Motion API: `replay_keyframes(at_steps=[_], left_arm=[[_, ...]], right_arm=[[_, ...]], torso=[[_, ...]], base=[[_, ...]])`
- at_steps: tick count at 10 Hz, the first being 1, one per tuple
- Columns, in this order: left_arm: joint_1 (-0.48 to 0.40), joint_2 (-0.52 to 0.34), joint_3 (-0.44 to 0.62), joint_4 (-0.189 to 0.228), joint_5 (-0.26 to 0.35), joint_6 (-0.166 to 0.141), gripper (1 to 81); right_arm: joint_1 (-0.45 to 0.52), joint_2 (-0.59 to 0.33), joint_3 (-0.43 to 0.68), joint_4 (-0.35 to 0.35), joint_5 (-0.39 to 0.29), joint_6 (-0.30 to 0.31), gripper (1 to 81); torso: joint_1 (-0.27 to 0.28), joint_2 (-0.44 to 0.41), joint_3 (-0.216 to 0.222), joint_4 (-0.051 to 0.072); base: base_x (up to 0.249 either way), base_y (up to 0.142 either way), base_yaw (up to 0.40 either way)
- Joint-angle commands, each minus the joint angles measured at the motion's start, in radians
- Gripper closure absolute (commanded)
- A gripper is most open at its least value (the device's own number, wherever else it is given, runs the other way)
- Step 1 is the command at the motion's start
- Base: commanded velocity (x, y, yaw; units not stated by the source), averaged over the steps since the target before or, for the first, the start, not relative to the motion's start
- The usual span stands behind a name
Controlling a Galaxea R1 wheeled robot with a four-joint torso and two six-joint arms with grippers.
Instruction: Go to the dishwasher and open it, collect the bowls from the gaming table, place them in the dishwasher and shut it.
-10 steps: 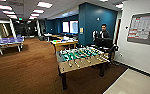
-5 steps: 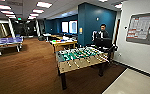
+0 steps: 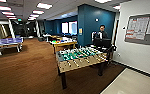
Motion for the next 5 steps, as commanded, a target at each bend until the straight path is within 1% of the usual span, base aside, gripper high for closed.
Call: replay_keyframes(at_steps=[1,3,5], left_arm=[[-0.088,-0.01,-0.006,-0.002,0.026,-0.003,1.0],[-0.086,-0.009,-0.006,-0.004,0.024,-0.003,1.0],[-0.086,-0.007,-0.006,-0.004,0.023,-0.003,1.0]], right_arm=[[0.086,0.0,0.003,-0.006,-0.03,-0.003,1.0],[0.086,0.0,0.003,-0.006,-0.03,-0.003,1.0],[0.085,-0.002,0.003,-0.006,-0.03,-0.003,1.0]], torso=[[0.0,0.0,0.0,0.0],[0.0,0.0,0.0,0.0],[0.001,0.0,0.0,0.0]], base=[[0.0,0.0,0.0],[0.0,0.0,0.0],[0.0,0.089,0.0]])
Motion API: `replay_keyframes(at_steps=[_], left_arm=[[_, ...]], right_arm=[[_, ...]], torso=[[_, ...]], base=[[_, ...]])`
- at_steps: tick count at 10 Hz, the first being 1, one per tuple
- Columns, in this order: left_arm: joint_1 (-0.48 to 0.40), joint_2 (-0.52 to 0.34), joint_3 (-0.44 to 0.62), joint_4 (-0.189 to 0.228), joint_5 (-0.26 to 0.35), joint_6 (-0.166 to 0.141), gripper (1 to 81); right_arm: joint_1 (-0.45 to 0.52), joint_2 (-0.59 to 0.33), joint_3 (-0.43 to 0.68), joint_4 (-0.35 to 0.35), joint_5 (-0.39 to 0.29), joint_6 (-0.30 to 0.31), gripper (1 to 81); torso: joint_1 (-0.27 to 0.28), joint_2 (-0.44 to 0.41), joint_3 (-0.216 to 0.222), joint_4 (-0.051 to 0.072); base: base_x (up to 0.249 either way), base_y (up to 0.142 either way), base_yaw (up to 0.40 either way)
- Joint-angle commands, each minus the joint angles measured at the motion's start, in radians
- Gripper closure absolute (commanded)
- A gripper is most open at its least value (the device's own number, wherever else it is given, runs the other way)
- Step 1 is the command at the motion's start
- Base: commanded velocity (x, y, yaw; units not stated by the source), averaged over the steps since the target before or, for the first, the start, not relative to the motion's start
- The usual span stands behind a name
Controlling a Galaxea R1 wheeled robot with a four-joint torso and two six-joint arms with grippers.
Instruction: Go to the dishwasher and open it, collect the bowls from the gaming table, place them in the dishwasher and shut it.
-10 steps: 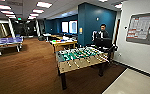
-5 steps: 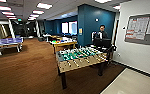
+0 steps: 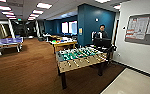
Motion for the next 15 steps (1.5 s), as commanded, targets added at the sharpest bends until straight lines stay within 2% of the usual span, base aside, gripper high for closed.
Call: replay_keyframes(at_steps=[1,3,15], left_arm=[[-0.059,-0.008,-0.006,-0.002,0.04,-0.003,1.0],[-0.059,-0.009,-0.006,-0.002,0.04,-0.001,1.0],[-0.061,-0.009,-0.006,-0.002,0.04,-0.003,1.0]], right_arm=[[0.061,-0.003,0.003,-0.006,-0.045,-0.002,1.0],[0.061,-0.001,0.003,-0.006,-0.045,-0.002,1.0],[0.066,0.0,0.003,-0.008,-0.047,-0.002,1.0]], torso=[[0.0,0.0,0.0,0.0],[0.0,0.0,0.0,0.0],[0.0,0.0,0.0,0.0]], base=[[0.0,0.0,0.136],[0.0,0.0,0.174],[0.0,0.0,0.354]])
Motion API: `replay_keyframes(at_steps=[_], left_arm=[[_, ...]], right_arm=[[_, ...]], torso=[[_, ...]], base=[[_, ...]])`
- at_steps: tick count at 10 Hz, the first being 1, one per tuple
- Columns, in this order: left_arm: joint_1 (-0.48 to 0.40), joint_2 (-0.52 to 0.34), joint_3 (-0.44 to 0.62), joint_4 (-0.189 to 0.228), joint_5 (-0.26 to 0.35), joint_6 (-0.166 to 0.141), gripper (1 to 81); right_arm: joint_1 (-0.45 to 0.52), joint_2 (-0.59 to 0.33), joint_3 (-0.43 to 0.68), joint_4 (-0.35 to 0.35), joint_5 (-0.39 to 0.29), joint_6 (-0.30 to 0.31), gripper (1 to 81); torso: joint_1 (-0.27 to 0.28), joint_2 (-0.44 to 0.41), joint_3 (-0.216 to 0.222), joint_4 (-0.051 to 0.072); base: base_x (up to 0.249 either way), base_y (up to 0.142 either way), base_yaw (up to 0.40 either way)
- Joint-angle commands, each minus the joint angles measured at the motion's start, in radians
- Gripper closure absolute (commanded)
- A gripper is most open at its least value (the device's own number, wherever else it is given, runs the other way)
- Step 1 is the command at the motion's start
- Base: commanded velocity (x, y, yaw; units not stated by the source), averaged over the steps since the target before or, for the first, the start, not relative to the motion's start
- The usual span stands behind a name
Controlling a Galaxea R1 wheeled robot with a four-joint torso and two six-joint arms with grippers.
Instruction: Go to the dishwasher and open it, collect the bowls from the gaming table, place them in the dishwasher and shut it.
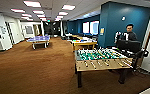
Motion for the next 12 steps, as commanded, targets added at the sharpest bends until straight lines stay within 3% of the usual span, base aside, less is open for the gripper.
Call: replay_keyframes(at_steps=[1,8,12], left_arm=[[-0.062,-0.006,-0.006,-0.002,0.038,-0.003,1.0],[-0.061,-0.005,-0.006,-0.007,0.035,-0.006,1.0],[-0.061,-0.005,-0.006,-0.036,0.035,-0.012,1.0]], right_arm=[[0.059,0.0,0.003,-0.008,-0.048,-0.002,1.0],[0.053,-0.001,0.003,-0.006,-0.046,-0.002,1.0],[0.051,-0.001,0.003,-0.006,-0.046,-0.001,1.0]], torso=[[0.0,0.0,0.0,0.0],[0.0,0.0,0.0,0.0],[0.0,0.0,0.0,0.0]], base=[[0.0,0.0,0.33],[0.0,0.0,0.026],[0.0,0.0,0.0]])
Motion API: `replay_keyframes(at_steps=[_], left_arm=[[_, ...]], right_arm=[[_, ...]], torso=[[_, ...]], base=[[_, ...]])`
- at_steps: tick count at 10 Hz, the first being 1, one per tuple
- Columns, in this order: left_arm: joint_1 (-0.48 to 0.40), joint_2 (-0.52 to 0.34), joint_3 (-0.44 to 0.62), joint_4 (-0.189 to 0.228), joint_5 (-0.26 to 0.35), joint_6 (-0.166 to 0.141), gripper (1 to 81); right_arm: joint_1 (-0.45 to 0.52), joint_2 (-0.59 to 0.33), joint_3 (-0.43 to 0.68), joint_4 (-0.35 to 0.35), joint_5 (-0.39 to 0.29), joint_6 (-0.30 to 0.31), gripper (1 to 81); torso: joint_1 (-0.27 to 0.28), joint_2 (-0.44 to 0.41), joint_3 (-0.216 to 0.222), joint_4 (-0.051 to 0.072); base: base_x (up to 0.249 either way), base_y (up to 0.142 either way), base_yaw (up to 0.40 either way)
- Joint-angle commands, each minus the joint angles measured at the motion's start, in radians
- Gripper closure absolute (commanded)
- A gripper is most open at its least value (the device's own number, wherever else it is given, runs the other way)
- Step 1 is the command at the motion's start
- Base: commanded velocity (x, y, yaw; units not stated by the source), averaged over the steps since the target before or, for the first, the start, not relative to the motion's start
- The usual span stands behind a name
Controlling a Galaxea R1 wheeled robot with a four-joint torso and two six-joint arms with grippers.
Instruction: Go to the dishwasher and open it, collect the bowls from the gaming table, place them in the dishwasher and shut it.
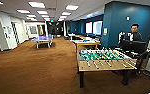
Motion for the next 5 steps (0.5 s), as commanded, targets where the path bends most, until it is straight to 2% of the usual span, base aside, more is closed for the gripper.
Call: replay_keyframes(at_steps=[1,4,5], left_arm=[[-0.062,-0.005,-0.006,-0.013,0.032,0.002,1.0],[-0.061,-0.007,-0.006,-0.017,0.032,0.001,1.0],[-0.061,-0.007,-0.006,-0.019,0.034,0.001,1.0]], right_arm=[[0.057,0.0,0.003,-0.006,-0.045,-0.001,1.0],[0.057,0.0,0.003,-0.006,-0.045,-0.002,1.0],[0.057,0.002,0.003,-0.006,-0.045,-0.002,1.0]], torso=[[0.0,0.0,0.0,0.0],[0.0,0.0,0.0,0.0],[0.0,0.0,0.0,0.0]], base=[[0.0,0.0,0.0],[0.0,0.0,0.0],[0.08,0.0,0.0]])
